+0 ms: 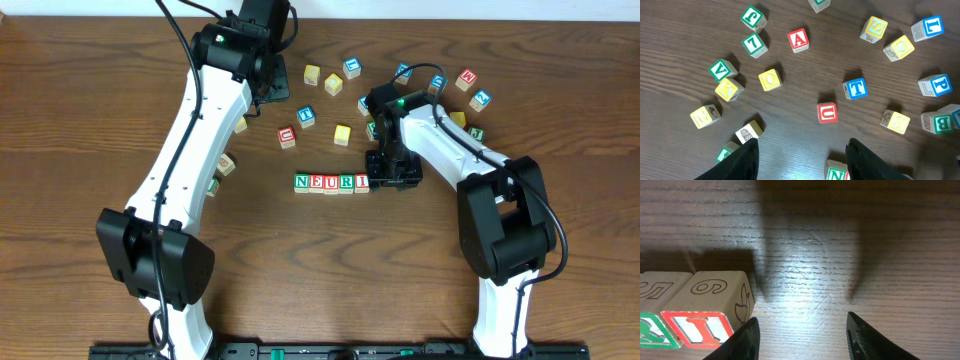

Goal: Spell out NEURIPS
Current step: 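Push the I block left with the right gripper against the R block, then raise the right gripper toward the upper-right blocks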

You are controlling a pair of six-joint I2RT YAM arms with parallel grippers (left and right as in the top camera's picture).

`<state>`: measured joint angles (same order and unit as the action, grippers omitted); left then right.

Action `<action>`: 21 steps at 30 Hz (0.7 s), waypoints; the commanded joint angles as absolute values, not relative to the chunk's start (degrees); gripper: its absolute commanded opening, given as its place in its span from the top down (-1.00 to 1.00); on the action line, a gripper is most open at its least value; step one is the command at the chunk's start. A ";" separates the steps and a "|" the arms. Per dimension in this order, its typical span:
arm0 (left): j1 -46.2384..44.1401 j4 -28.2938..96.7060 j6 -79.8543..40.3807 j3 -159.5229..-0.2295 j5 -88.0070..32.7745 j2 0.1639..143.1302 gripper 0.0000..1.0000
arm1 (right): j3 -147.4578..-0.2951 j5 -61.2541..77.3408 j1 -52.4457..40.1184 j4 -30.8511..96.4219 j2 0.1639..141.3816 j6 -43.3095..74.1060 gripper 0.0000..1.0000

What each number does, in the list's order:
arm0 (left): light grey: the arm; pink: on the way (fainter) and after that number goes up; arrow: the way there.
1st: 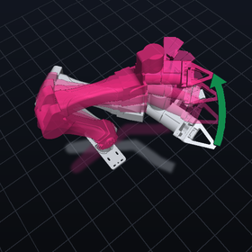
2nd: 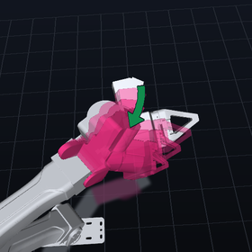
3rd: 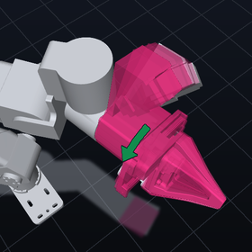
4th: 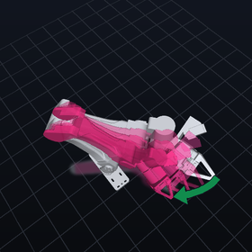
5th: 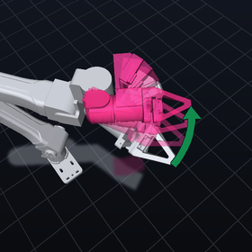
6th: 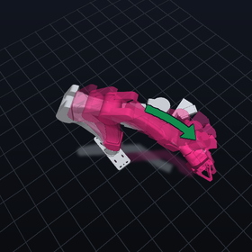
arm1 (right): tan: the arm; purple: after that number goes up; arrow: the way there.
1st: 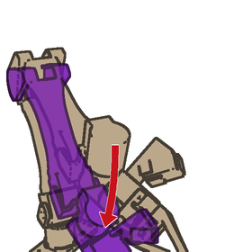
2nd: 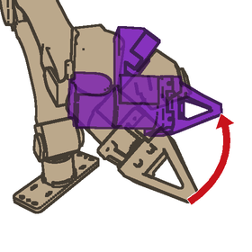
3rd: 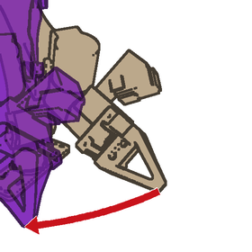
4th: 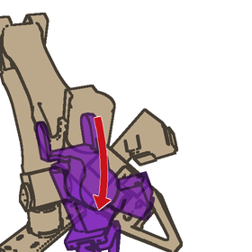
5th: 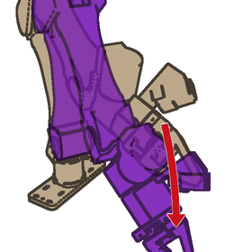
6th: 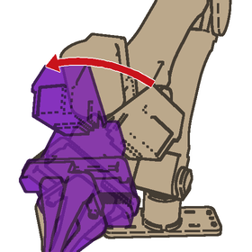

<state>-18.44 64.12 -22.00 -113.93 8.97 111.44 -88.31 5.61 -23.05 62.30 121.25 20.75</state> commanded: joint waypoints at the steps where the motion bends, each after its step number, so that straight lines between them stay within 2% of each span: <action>1: -18.28 64.23 -21.04 -114.61 9.52 112.20 -0.11 | -88.51 5.08 -22.98 62.41 119.31 20.08 -0.01; 14: -18.22 64.23 -17.96 -114.63 9.52 111.85 -0.10 | -90.59 3.14 -21.61 62.43 110.83 19.22 -0.22; 21: -15.86 64.23 -17.56 -114.63 9.52 108.71 -0.10 | -99.59 3.55 -21.80 63.24 110.74 15.55 -0.37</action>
<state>-17.91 64.12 -18.96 -113.93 8.95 111.42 -94.59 3.84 -21.82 63.26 112.07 17.85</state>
